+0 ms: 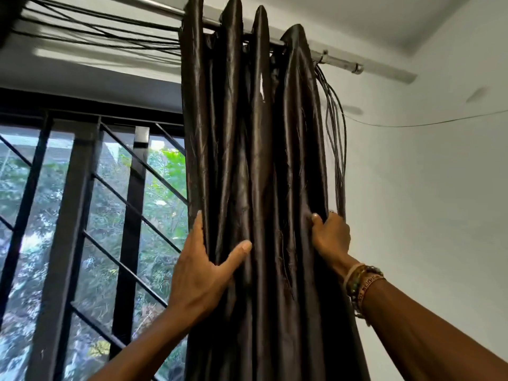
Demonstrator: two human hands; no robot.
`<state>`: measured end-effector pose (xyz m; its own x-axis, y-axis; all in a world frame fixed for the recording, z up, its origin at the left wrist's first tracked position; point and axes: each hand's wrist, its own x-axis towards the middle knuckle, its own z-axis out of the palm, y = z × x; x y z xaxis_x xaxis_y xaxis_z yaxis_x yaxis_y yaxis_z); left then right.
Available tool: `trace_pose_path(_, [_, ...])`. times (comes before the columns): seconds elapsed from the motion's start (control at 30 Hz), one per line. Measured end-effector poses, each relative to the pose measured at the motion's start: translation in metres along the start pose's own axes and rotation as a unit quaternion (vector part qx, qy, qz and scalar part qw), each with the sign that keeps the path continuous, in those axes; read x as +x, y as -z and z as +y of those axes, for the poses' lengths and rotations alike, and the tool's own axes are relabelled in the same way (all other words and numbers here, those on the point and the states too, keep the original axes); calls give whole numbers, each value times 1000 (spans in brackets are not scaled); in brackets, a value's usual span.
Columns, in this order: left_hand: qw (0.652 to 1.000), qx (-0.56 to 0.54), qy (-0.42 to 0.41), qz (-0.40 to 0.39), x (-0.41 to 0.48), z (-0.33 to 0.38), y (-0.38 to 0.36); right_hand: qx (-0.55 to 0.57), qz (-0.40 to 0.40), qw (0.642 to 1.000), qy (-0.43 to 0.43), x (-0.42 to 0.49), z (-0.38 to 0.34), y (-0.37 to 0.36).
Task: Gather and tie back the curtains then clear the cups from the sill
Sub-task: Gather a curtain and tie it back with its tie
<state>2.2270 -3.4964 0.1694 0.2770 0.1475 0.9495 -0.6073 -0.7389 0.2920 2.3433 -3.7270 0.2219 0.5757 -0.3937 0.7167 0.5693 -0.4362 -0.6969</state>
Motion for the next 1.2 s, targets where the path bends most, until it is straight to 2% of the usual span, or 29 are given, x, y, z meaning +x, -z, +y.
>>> trace_pose_path(0.07, [1000, 6, -1, -16, 1, -1, -6, 22, -32, 999, 35, -17, -15, -13])
trace_pose_path(0.1, [999, 16, -13, -29, 2, -2, -10, 73, -67, 994, 45, -25, -25, -21])
trace_pose_path(0.17, [997, 18, -45, -61, 2, -4, -17, 176, -153, 970, 67, -47, -60, -25])
trace_pose_path(0.2, [996, 10, -55, -68, 2, -2, -20, 194, -195, 956, 106, -58, -81, -25])
trace_pose_path(0.27, [997, -36, -53, -39, 0, 1, -21, 179, -257, 929, 196, -66, -115, -29])
trace_pose_path(0.37, [994, -87, -68, 15, 0, -3, -10, 128, -281, 907, 286, -60, -122, -33])
trace_pose_path(0.43, [994, -70, -83, 19, 7, -5, 0, 119, -306, 902, 280, -48, -108, -32])
trace_pose_path(0.47, [994, -60, -83, 34, 15, -7, 3, 155, -318, 906, 233, -41, -102, -28])
trace_pose_path(0.53, [994, -88, -48, 47, 43, -5, 12, 299, -278, 903, 130, -23, -105, -17])
trace_pose_path(0.6, [991, -132, -18, 2, 79, -2, 16, 409, -201, 881, 129, 5, -113, -10])
trace_pose_path(0.63, [991, -131, -18, -14, 97, 1, 16, 416, -190, 879, 136, 15, -119, -8])
trace_pose_path(0.73, [990, -141, -16, -27, 146, 13, 16, 344, -185, 909, 146, 34, -132, -13])
trace_pose_path(0.87, [989, -150, 12, -1, 192, 33, 21, 316, -158, 918, 179, 57, -149, -7])
trace_pose_path(1.0, [991, -135, 9, -21, 212, 41, 27, 252, -101, 942, 200, 87, -161, -9])
trace_pose_path(1.1, [990, -135, -2, -45, 215, 38, 28, 180, -86, 957, 210, 105, -162, -17])
trace_pose_path(1.13, [988, -144, -11, -50, 213, 40, 26, 174, -90, 956, 220, 100, -169, -23])
trace_pose_path(1.2, [984, -167, -37, -60, 209, 48, 15, 180, -103, 934, 290, 74, -202, -35])
